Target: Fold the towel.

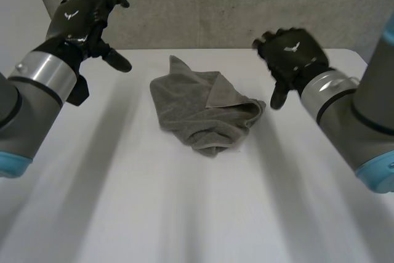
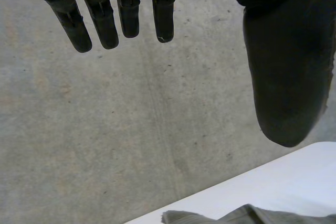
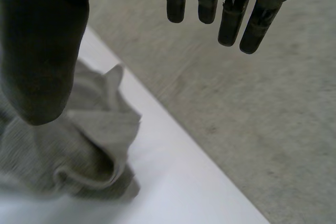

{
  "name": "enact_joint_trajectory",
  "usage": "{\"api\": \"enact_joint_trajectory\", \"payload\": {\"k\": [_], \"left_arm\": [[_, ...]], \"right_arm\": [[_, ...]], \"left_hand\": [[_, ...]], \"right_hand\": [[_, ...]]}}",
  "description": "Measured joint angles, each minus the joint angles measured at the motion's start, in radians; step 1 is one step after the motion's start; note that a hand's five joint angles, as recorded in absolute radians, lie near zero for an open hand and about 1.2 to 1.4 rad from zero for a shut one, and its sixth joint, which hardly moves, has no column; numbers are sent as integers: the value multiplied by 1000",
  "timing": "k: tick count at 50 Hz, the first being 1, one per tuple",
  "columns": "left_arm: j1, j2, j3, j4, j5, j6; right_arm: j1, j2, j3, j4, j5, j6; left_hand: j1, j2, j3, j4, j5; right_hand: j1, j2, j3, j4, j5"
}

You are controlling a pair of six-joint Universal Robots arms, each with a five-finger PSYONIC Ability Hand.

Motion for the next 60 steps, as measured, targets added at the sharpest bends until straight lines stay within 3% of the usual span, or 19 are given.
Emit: {"api": "enact_joint_trajectory", "payload": {"k": [11,21,52,60], "left_arm": [[-28,-28,160,-235,-59,-15],[-33,-67,227,-379,-83,-21],[-40,-77,221,-390,-74,-11],[-69,-125,202,-344,-31,-7]], "right_arm": [[-58,-29,-26,19,22,196],[-80,-26,-60,79,23,219],[-101,-42,-68,81,35,215],[-137,-35,-84,72,15,139]], "left_hand": [[0,0,-2,0,-14],[0,-1,-5,0,-22],[0,-1,-5,-3,-24],[0,-1,-5,-3,-24]], "right_hand": [[0,0,0,0,0],[0,0,0,0,0],[0,0,0,0,0],[0,0,0,0,0]]}}
